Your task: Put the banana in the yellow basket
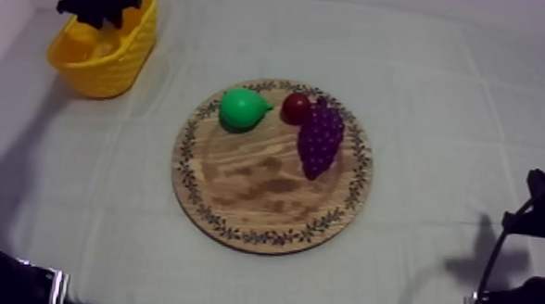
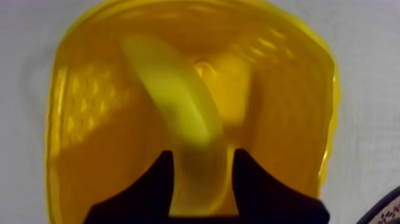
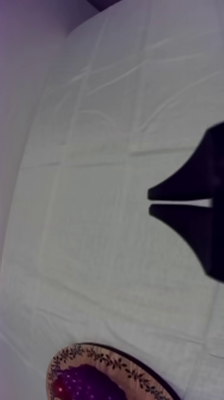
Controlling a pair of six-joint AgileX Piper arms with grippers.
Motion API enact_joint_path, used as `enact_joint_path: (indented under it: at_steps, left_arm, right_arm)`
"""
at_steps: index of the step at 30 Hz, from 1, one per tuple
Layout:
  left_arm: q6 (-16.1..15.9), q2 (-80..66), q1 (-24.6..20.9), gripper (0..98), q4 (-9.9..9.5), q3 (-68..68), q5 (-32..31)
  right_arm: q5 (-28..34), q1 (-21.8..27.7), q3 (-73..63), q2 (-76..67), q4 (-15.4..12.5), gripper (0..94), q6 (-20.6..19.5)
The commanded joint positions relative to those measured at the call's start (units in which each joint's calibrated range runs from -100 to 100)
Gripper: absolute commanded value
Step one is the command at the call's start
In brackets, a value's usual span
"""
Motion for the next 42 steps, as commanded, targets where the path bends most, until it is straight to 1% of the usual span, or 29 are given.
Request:
enact_joint_path:
  at_steps: [1,6,9,11,13,15,17,19,23,30,33,36,38,42]
  left_arm:
    - [-0.5,-0.5,0.0,46.8,0.24,1.7,-1.1]
    - [-2.1,-1.7,0.0,52.0,1.29,4.4,-3.2]
    - [-2.4,-2.5,0.0,48.0,1.54,5.7,-4.6]
    - [-2.0,-3.3,0.0,39.7,1.68,6.6,-5.5]
    - [-1.7,-4.5,-0.1,27.4,2.09,7.8,-6.3]
    - [-2.3,-6.2,-0.2,14.0,2.95,9.5,-7.1]
    - [-3.1,-8.4,-0.3,6.9,3.76,11.9,-8.2]
    - [-3.7,-11.2,-0.3,3.4,4.32,15.2,-9.6]
    - [-3.9,-18.8,-0.3,0.9,4.81,24.2,-13.7]
    - [-4.1,-35.9,-0.1,0.2,4.98,42.4,-21.3]
    - [-3.7,-43.9,-0.1,0.1,4.83,49.6,-23.4]
    - [-3.7,-52.0,-0.3,0.1,5.09,56.7,-25.1]
    - [-4.1,-57.2,-0.6,0.1,5.56,61.6,-26.6]
    - [-5.7,-67.1,-1.8,0.1,7.46,72.7,-30.9]
  right_arm:
    - [0.0,0.0,0.0,0.0,0.0,0.3,0.0]
    - [0.0,0.0,0.0,0.0,0.0,0.3,0.0]
    - [0.0,0.0,0.0,0.0,0.0,0.3,0.0]
    - [0.0,0.0,0.0,0.0,0.0,0.3,0.0]
    - [0.0,0.0,0.0,0.0,0.0,0.3,0.0]
    - [0.0,0.0,0.0,0.0,0.0,0.3,0.0]
    - [0.0,0.0,0.0,0.0,0.0,0.3,0.0]
    - [0.0,0.0,0.0,0.0,0.0,0.3,0.0]
    - [0.0,0.0,0.0,0.0,0.0,0.3,0.0]
    - [0.0,0.0,0.0,0.0,0.0,0.3,0.0]
    - [0.0,0.0,0.0,0.0,0.0,0.3,0.0]
    - [0.0,0.0,0.0,0.0,0.0,0.3,0.0]
    - [0.0,0.0,0.0,0.0,0.0,0.3,0.0]
    - [0.0,0.0,0.0,0.0,0.0,0.3,0.0]
